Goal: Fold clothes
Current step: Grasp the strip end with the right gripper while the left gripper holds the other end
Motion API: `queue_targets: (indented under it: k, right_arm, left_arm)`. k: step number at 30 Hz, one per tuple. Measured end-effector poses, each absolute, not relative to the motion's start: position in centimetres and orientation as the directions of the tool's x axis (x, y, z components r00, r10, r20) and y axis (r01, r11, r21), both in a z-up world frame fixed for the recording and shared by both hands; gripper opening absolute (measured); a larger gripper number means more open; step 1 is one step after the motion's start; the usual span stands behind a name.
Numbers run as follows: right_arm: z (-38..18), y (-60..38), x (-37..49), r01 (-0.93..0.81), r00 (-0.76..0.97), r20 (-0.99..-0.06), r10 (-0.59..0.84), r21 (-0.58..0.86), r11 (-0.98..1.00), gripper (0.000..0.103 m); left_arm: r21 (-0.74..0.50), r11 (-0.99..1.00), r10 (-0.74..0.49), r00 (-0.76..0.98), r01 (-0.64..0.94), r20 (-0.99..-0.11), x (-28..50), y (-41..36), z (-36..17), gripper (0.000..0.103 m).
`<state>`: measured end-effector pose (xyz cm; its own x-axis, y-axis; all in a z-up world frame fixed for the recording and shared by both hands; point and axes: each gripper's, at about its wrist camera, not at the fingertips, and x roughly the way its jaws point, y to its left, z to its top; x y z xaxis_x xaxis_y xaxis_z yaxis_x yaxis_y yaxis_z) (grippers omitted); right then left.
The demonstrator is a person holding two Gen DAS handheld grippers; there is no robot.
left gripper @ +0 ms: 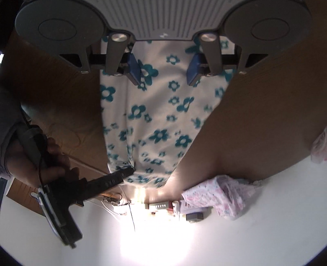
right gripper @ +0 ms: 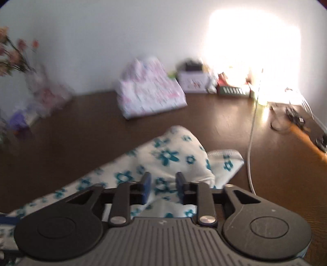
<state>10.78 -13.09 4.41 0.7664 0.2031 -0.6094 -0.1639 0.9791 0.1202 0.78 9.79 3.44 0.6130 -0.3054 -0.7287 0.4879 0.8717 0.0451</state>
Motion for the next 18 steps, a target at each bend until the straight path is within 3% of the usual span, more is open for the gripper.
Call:
queue_targets:
  k: [2,4,6,8,9,12,13,18]
  right_arm:
    - [4.4,-13.5,9.3,-0.143,0.779,-0.599,0.184,0.115,0.983,0.047]
    - [3.6,-14.0,9.7,-0.114,0.766,-0.618,0.178,0.143,0.983,0.043]
    - [2.7,-14.0,10.9,-0.103,0.738,-0.646,0.193,0.175,0.979,0.021]
    - [2.2,-13.7,11.8,-0.100,0.725,-0.663,0.185,0.164,0.981,0.016]
    - [2.1,-13.6,12.4,-0.103,0.719,-0.671,0.184,0.159,0.982,0.013]
    - [1.7,-13.2,14.9,-0.117,0.699,-0.689,0.192,0.154,0.981,0.011]
    - [1.6,-13.3,16.3,-0.111,0.697,-0.692,0.189,0.156,0.981,0.011]
    - [1.4,-13.2,25.6,-0.093,0.698,-0.695,0.174,0.153,0.984,0.011]
  left_arm:
    - [0.069,0.862,-0.317,0.640,0.502,-0.701,1.7,10.0,5.6,0.053]
    - [0.099,0.851,-0.315,0.652,0.516,-0.690,3.9,9.5,7.2,0.069]
    - [0.119,0.831,-0.319,0.641,0.544,-0.698,7.3,7.9,7.2,0.069]
    - [0.117,0.797,-0.345,0.606,0.592,-0.716,10.4,6.3,6.1,0.065]
    - [0.113,0.776,-0.360,0.583,0.620,-0.728,11.6,5.6,5.3,0.062]
    - [0.090,0.735,-0.374,0.513,0.672,-0.772,15.1,4.1,3.1,0.022]
    - [0.078,0.743,-0.363,0.497,0.665,-0.788,15.9,3.9,2.3,0.012]
    - [0.061,0.860,-0.292,0.586,0.506,-0.756,19.5,3.7,1.3,0.010]
